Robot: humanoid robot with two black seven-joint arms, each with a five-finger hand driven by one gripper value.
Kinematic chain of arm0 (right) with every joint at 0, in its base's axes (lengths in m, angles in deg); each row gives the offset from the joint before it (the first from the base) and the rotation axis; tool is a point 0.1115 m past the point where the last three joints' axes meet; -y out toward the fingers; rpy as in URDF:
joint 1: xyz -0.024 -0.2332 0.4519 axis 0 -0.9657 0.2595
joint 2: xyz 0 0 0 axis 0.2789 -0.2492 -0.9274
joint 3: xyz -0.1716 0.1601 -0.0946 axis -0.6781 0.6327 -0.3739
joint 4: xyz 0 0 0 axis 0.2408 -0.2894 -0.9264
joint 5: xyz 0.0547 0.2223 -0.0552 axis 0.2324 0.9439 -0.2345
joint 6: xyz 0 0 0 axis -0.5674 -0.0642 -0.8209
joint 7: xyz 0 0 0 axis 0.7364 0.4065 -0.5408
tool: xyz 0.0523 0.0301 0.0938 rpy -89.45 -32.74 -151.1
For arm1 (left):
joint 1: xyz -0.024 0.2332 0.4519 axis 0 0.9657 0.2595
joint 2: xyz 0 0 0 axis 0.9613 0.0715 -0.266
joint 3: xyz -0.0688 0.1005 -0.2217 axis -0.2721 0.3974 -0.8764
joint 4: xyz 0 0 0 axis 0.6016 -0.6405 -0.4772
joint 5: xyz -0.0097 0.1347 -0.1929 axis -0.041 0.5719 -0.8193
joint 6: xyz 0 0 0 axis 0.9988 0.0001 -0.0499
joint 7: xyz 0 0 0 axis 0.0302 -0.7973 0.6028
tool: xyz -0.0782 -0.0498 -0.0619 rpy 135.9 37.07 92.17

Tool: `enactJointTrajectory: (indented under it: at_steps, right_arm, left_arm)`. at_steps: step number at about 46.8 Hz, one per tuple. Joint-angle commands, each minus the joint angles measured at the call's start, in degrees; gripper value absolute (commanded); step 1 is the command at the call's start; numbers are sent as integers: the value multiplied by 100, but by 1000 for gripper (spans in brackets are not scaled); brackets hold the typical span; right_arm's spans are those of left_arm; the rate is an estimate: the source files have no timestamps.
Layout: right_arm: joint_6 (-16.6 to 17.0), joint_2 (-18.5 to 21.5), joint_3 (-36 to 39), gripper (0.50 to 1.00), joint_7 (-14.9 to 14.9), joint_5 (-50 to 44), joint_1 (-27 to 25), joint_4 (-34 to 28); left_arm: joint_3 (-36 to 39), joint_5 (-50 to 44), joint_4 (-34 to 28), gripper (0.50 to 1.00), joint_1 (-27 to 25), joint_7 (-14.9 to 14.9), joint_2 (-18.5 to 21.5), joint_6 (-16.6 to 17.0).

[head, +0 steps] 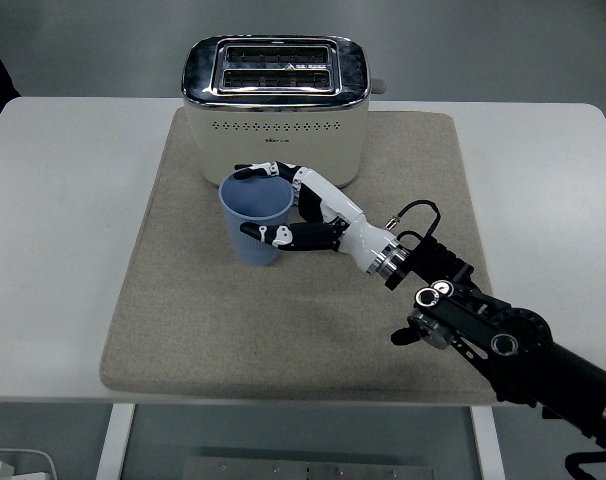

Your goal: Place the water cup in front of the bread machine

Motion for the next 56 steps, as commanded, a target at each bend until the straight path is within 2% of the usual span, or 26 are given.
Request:
enactJointTrajectory:
  at_steps: [1, 25, 40, 48, 50, 56]
  right_arm:
    - [-11, 1, -13, 740, -1, -1, 52, -92]
    - [-266, 1, -276, 754, -9, -1, 123, -312]
    - [-398, 1, -382, 789, -9, -1, 88, -312]
    - [-389, 1, -382, 836, -18, 8, 61, -312]
    - [-389, 1, -382, 884, -9, 8, 61, -321]
    - [-380, 1, -382, 897, -9, 8, 52, -312]
  left_arm:
    - [0, 1, -2, 1000, 1, 0, 0, 0]
    - [0, 1, -2, 1000, 1, 0, 0, 0]
    - [-9, 1, -2, 1000, 1, 0, 0, 0]
    - [0, 1, -2, 1000, 1, 0, 0, 0]
    - [0, 1, -2, 1000, -8, 0, 0, 0]
    - [0, 1, -2, 1000, 1, 0, 0, 0]
